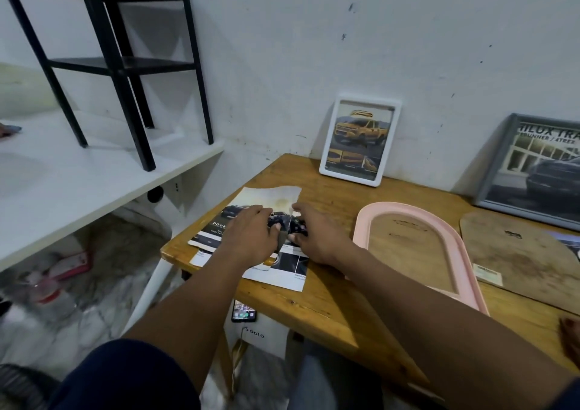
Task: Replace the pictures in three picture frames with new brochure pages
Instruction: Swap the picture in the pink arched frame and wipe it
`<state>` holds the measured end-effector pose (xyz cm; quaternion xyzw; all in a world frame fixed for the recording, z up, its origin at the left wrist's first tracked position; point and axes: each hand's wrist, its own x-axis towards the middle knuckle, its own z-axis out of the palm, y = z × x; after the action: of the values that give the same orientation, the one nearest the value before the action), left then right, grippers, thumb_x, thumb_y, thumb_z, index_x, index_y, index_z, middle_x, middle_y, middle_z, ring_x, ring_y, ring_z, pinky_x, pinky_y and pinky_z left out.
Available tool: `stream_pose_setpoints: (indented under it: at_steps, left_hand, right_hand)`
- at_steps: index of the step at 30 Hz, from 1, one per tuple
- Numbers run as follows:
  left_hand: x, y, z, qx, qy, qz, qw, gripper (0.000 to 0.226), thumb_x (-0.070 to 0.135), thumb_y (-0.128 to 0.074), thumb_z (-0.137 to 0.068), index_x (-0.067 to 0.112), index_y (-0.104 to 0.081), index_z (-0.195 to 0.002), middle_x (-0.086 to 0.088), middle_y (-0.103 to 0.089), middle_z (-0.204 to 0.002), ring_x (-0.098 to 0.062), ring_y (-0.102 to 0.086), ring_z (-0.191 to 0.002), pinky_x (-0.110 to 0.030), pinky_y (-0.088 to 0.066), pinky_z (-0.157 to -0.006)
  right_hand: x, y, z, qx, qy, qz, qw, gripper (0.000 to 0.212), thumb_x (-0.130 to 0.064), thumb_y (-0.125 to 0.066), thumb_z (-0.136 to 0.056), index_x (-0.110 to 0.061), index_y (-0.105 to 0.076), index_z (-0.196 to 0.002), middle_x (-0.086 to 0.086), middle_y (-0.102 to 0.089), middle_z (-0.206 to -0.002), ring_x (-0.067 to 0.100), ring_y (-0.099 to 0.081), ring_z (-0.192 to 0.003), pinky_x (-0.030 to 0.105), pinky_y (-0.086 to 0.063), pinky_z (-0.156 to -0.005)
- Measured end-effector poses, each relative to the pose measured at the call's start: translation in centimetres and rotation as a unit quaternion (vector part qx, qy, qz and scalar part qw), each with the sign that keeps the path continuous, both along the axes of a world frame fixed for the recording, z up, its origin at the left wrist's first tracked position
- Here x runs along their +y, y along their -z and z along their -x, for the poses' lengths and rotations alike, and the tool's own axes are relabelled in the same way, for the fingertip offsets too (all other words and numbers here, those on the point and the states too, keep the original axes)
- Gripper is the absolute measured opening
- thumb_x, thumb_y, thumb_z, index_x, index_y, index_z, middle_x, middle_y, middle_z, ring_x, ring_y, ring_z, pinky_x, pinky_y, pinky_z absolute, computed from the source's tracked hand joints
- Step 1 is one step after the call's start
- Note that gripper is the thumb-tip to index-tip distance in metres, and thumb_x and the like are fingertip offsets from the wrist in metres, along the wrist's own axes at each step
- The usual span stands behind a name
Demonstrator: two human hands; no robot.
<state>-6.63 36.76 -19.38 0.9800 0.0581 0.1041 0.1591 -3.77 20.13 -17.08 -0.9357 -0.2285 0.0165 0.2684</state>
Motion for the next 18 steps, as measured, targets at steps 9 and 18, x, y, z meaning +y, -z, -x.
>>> stream_pose_setpoints:
  at_steps: [9, 18]
  left_hand:
    - [-0.5, -1.3, 0.3, 0.020, -0.006, 0.015, 1.000, 0.045, 0.038, -0.053, -0.100, 0.016, -0.052, -0.139, -0.007, -0.053, -0.140, -0.027, -0.052, -0.126, -0.044, -0.047, -0.102]
    - [-9.1, -4.2, -1.9, -0.002, 0.076, 0.061, 0.995, 0.049, 0.042, -0.057, -0.099, 0.023, -0.051, -0.143, -0.004, -0.053, -0.146, -0.025, -0.049, -0.132, -0.044, -0.045, -0.105]
  right_hand:
    - [-4.3, -4.7, -1.2, -0.017, 0.094, -0.119, 0.988, 0.051, 0.005, -0.060, -0.090, -0.020, -0.055, -0.134, 0.006, -0.060, -0.131, 0.021, -0.056, -0.110, 0.036, -0.053, -0.089]
    - [-18.2, -4.6, -2.1, -0.020, 0.242, -0.080, 0.967, 0.034, -0.006, -0.061, -0.090, -0.019, -0.066, -0.121, 0.009, -0.066, -0.121, 0.022, -0.061, -0.096, 0.027, -0.050, -0.072]
